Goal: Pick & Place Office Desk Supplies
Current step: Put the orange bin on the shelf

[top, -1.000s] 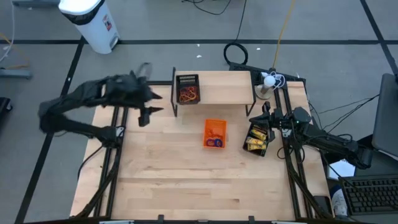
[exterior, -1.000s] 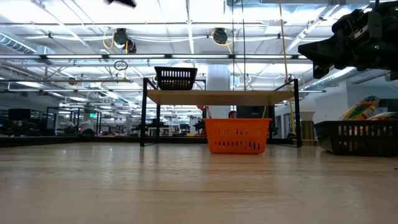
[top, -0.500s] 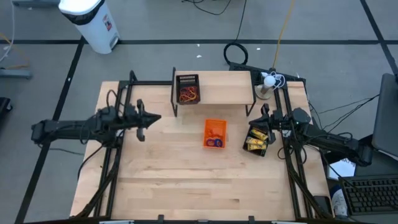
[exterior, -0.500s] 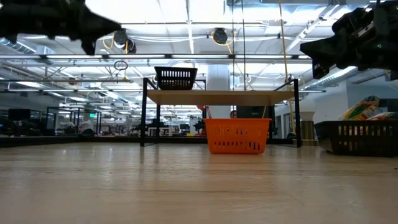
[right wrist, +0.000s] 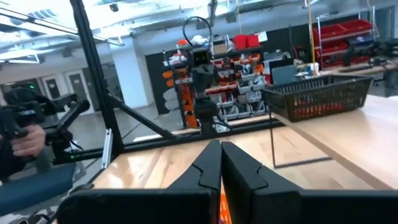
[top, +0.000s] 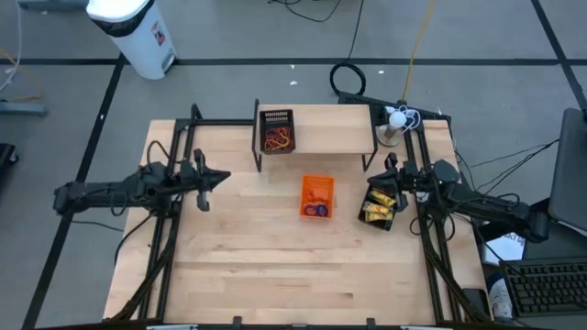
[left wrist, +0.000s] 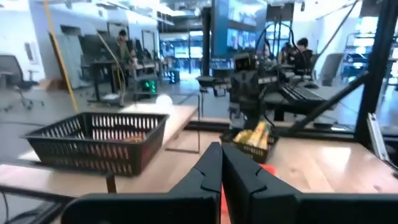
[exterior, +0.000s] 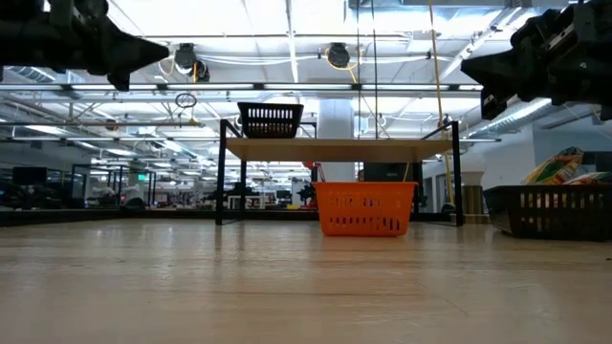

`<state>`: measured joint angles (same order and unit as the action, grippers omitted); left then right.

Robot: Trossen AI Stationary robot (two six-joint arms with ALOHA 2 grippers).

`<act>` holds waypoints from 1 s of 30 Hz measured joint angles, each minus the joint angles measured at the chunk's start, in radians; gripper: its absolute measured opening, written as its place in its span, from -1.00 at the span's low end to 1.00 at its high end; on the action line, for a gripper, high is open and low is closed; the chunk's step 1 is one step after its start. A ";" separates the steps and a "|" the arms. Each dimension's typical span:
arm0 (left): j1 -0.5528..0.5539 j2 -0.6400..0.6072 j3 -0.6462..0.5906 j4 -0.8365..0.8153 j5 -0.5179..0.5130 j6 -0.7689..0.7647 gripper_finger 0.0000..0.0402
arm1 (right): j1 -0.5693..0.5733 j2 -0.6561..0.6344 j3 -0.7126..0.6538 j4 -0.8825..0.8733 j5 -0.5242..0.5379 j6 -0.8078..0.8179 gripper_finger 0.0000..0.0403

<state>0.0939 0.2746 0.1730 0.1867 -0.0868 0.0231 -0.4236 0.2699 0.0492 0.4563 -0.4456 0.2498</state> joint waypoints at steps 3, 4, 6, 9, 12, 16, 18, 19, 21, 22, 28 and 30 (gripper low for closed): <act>0.056 -0.014 -0.009 -0.064 0.061 -0.032 -0.99 | 0.019 0.000 0.000 0.019 0.022 -0.025 -1.00; 0.071 -0.015 -0.022 -0.060 0.079 -0.042 -0.99 | 0.027 0.000 0.000 0.029 0.043 -0.033 -1.00; 0.096 -0.016 -0.058 -0.020 0.120 -0.062 -1.00 | 0.048 0.003 0.007 0.046 0.094 -0.047 -1.00; 0.119 -0.019 -0.111 0.048 0.158 -0.079 -1.00 | 0.084 0.033 0.042 -0.002 0.137 -0.059 -1.00; 0.135 -0.018 -0.161 0.086 0.147 -0.099 -1.00 | 0.125 0.098 0.132 -0.091 0.178 -0.083 -1.00; 0.154 -0.017 -0.159 0.057 0.107 -0.116 -0.98 | 0.191 0.241 0.275 -0.261 0.258 -0.118 -1.00; 0.157 -0.012 -0.158 0.041 0.072 -0.123 -0.98 | 0.230 0.338 0.356 -0.362 0.309 -0.131 -1.00; 0.157 -0.012 -0.158 0.033 0.051 -0.124 -0.98 | 0.249 0.389 0.398 -0.405 0.341 -0.132 -1.00; 0.157 -0.012 -0.158 0.024 0.028 -0.132 -0.98 | 0.291 0.502 0.480 -0.497 0.407 -0.135 -1.00; 0.157 -0.011 -0.158 0.015 0.022 -0.135 -0.98 | 0.311 0.561 0.516 -0.536 0.440 -0.131 -0.99; 0.157 -0.010 -0.158 -0.036 0.021 -0.137 -0.98 | 0.433 0.908 0.742 -0.657 0.470 -0.079 -0.70; 0.157 -0.010 -0.158 -0.044 0.021 -0.137 -0.98 | 0.474 1.011 0.824 -0.720 0.472 -0.061 -0.52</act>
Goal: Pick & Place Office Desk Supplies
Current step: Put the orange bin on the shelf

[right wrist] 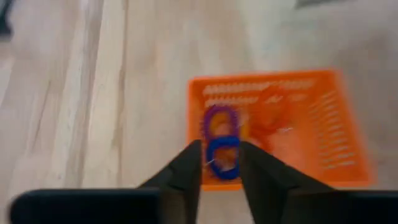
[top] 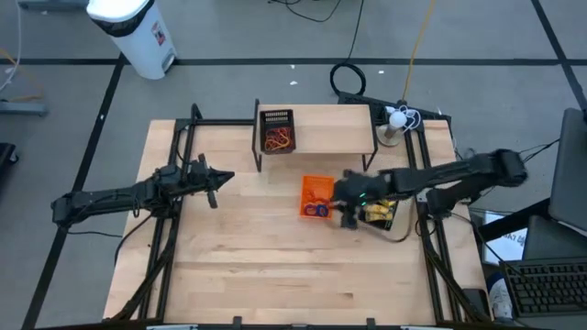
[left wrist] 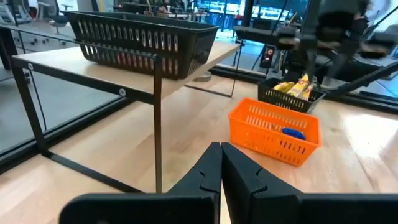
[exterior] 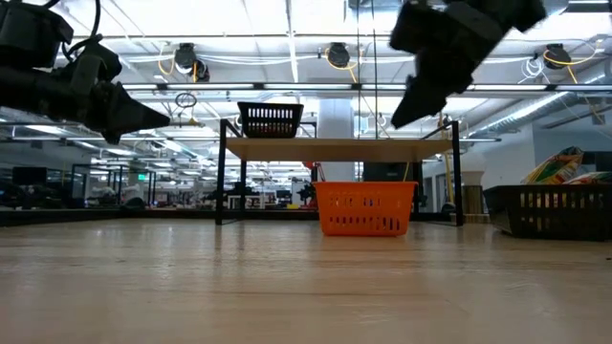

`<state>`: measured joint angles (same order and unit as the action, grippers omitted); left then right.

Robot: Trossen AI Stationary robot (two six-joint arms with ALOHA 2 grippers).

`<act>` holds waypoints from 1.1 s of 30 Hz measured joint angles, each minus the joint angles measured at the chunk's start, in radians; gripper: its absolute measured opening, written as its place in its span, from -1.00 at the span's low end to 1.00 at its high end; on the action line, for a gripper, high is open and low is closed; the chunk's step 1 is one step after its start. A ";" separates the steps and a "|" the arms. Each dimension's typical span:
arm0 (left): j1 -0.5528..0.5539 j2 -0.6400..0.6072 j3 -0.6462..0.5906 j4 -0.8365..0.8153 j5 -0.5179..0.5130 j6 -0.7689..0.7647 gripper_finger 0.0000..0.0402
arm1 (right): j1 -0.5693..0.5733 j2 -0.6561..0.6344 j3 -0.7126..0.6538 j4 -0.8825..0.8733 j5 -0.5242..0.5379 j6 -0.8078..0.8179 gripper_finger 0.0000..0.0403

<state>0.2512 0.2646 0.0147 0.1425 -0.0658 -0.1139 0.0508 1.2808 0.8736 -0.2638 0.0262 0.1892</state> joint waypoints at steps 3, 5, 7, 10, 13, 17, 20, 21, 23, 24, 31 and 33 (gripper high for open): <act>0.000 0.003 0.000 -0.007 -0.002 0.000 -0.97 | 0.049 0.137 0.118 -0.088 0.002 0.027 -0.28; 0.000 0.005 0.000 -0.007 -0.002 0.000 -0.97 | 0.072 0.216 0.185 -0.125 0.015 0.049 -0.16; 0.000 0.005 0.000 -0.006 -0.001 -0.002 -0.97 | 0.092 0.285 0.234 -0.157 0.060 0.067 -0.10; 0.000 0.005 0.000 -0.008 0.003 -0.022 -0.97 | 0.104 0.366 0.276 -0.195 0.139 0.089 -0.08; 0.000 0.006 0.000 -0.015 0.004 -0.044 -0.97 | 0.097 0.411 0.283 -0.200 0.158 0.096 -0.13; 0.000 0.006 0.000 -0.020 0.015 -0.051 -0.97 | 0.088 0.454 0.285 -0.198 0.154 0.098 -0.20; 0.000 0.005 0.000 -0.020 0.018 -0.053 -0.97 | 0.087 0.480 0.285 -0.195 0.128 0.098 -0.25; 0.000 0.006 0.000 -0.021 0.017 -0.053 -0.97 | 0.087 0.486 0.285 -0.189 0.125 0.098 -0.26; 0.000 0.005 0.000 -0.020 0.015 -0.053 -0.97 | 0.087 0.500 0.285 -0.190 0.128 0.095 -0.29; 0.000 0.006 0.000 -0.020 0.015 -0.052 -0.97 | 0.087 0.505 0.285 -0.190 0.130 0.091 -0.31; 0.000 0.005 0.000 -0.020 0.013 -0.049 -0.97 | 0.086 0.506 0.285 -0.232 0.102 0.017 -0.89; 0.000 0.006 0.000 -0.020 0.014 -0.049 -0.97 | 0.086 0.506 0.285 -0.243 0.109 0.007 -0.94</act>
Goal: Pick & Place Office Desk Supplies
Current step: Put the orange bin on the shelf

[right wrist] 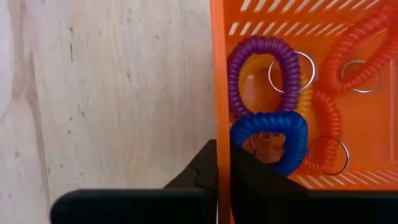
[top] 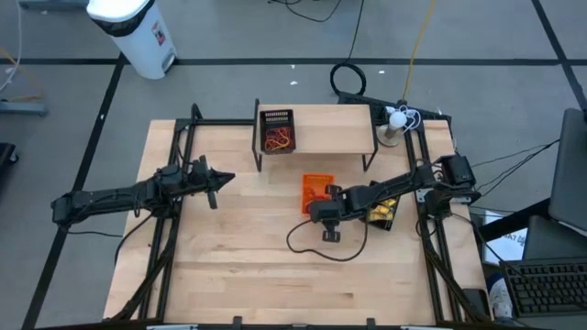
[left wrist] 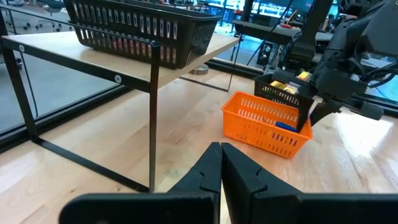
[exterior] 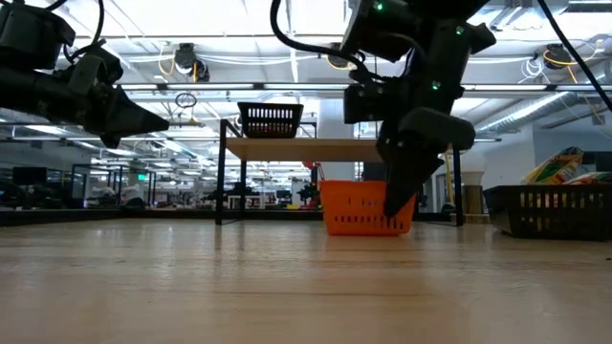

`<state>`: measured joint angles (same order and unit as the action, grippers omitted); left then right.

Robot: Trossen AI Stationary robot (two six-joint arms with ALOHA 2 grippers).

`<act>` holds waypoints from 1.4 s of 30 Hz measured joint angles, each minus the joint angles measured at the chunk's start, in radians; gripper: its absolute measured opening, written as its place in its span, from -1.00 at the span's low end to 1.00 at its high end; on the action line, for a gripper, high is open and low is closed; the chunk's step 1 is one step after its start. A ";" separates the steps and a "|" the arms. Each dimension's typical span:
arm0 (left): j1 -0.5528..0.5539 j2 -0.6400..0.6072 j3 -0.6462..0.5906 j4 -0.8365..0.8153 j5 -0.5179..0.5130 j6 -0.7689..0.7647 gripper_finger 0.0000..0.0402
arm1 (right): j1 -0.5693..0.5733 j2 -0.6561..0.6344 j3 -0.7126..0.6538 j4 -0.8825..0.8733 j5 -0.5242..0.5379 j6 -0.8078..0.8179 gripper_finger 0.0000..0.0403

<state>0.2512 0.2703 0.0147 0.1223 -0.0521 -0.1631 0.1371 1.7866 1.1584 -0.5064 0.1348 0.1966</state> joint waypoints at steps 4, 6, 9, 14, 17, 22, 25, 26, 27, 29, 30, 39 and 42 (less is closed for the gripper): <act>0.000 0.000 0.000 -0.001 0.000 -0.001 -0.97 | 0.014 -0.010 0.000 -0.014 0.007 -0.003 -0.99; 0.000 0.000 0.000 -0.008 0.000 -0.001 -0.97 | 0.038 -0.034 0.005 -0.032 0.019 -0.005 -0.99; 0.000 0.000 0.000 -0.027 0.000 0.000 -0.97 | 0.086 -0.084 0.037 -0.077 0.021 -0.016 -0.99; 0.000 0.000 0.001 -0.041 -0.001 0.001 -0.97 | 0.168 -0.193 0.130 -0.179 0.056 -0.033 -1.00; 0.000 0.000 0.001 -0.046 -0.001 0.007 -0.97 | 0.206 -0.241 0.210 -0.272 0.073 -0.026 -1.00; 0.000 0.000 0.001 -0.045 -0.001 0.010 -0.97 | 0.220 -0.264 0.379 -0.422 0.080 -0.017 -1.00; 0.000 0.000 0.001 -0.046 -0.001 0.010 -0.97 | 0.197 -0.262 0.477 -0.532 0.109 -0.025 -1.00; 0.000 0.000 0.001 -0.045 -0.002 0.010 -0.97 | 0.179 -0.262 0.506 -0.561 0.117 -0.037 -1.00; 0.000 0.000 0.001 -0.045 -0.001 0.010 -0.97 | 0.157 -0.263 0.531 -0.583 0.124 -0.056 -1.00; 0.000 0.000 0.001 -0.045 -0.002 0.010 -0.97 | 0.099 -0.264 0.566 -0.619 0.118 -0.098 -1.00; 0.000 0.000 0.001 -0.045 -0.002 0.010 -0.97 | 0.066 -0.263 0.579 -0.637 0.105 -0.120 -1.00; 0.000 0.000 0.001 -0.045 -0.002 0.003 -0.97 | -0.254 -0.231 0.603 -0.663 -0.045 -0.384 -1.00; 0.000 0.000 0.001 -0.044 -0.002 0.002 -0.97 | -0.332 -0.196 0.603 -0.641 -0.057 -0.459 -1.00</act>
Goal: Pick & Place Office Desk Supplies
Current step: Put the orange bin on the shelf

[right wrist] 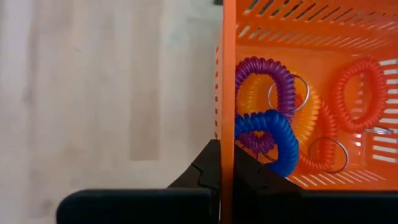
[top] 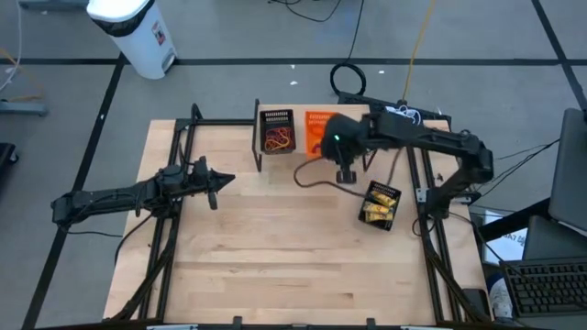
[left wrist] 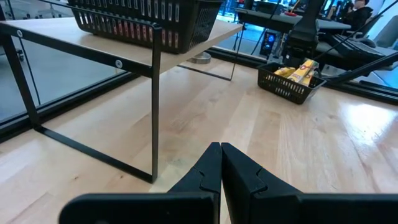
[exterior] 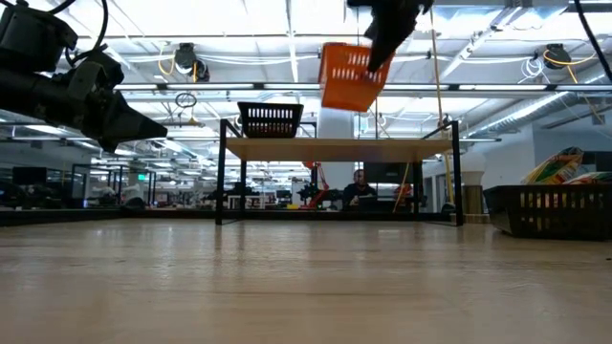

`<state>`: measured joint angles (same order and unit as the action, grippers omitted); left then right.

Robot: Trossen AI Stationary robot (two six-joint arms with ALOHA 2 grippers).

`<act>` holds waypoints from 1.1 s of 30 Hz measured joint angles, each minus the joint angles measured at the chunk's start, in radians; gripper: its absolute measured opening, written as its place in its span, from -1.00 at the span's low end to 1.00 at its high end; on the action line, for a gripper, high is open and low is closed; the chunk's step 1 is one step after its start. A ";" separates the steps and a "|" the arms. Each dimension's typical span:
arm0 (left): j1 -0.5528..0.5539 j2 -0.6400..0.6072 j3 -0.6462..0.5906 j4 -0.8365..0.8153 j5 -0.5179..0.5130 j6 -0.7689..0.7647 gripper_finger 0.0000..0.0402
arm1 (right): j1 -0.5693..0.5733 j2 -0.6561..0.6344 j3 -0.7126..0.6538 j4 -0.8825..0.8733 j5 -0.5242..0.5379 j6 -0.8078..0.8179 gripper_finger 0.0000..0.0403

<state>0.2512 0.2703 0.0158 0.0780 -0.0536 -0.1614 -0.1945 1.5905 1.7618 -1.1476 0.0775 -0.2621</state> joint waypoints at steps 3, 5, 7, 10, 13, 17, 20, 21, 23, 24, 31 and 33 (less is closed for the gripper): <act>0.000 0.000 0.000 0.001 0.000 -0.002 -0.97 | -0.058 0.043 0.000 0.023 -0.002 -0.062 -1.00; 0.000 0.000 0.000 0.001 0.000 -0.006 -0.97 | -0.085 0.080 0.000 0.030 -0.003 -0.095 -1.00; 0.000 0.000 0.000 0.001 0.000 -0.007 -0.97 | -0.107 0.112 0.000 0.040 -0.003 -0.119 -1.00; 0.000 0.000 0.000 0.001 0.000 -0.021 -0.97 | -0.132 0.162 0.000 0.055 -0.003 -0.127 -1.00; 0.000 0.000 0.000 0.000 0.001 -0.026 -0.97 | -0.152 0.198 0.000 0.074 -0.002 -0.125 -1.00; 0.000 0.000 0.000 0.000 0.001 -0.032 -0.97 | -0.161 0.220 0.002 0.088 0.002 -0.145 -1.00; 0.000 0.000 0.000 0.000 0.002 -0.033 -0.97 | -0.160 0.221 0.002 0.093 0.000 -0.154 -1.00; 0.000 0.000 0.000 0.000 0.002 -0.033 -0.97 | -0.159 0.220 0.002 0.096 0.000 -0.162 -1.00; 0.000 0.000 0.000 0.000 0.002 -0.033 -0.97 | -0.157 0.211 0.000 0.094 0.000 -0.169 -1.00; 0.000 0.000 0.000 0.000 0.002 -0.033 -0.97 | -0.157 0.205 0.000 0.090 -0.005 -0.168 -1.00; 0.000 0.000 0.000 0.000 0.001 -0.028 -0.97 | -0.167 0.200 -0.001 0.053 -0.082 -0.116 -0.86; 0.000 0.000 0.000 0.000 0.001 -0.028 -0.97 | -0.168 0.201 -0.001 0.057 -0.085 -0.102 -0.77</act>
<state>0.2512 0.2701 0.0158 0.0776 -0.0528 -0.1890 -0.3630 1.7916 1.7607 -1.0905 -0.0079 -0.3638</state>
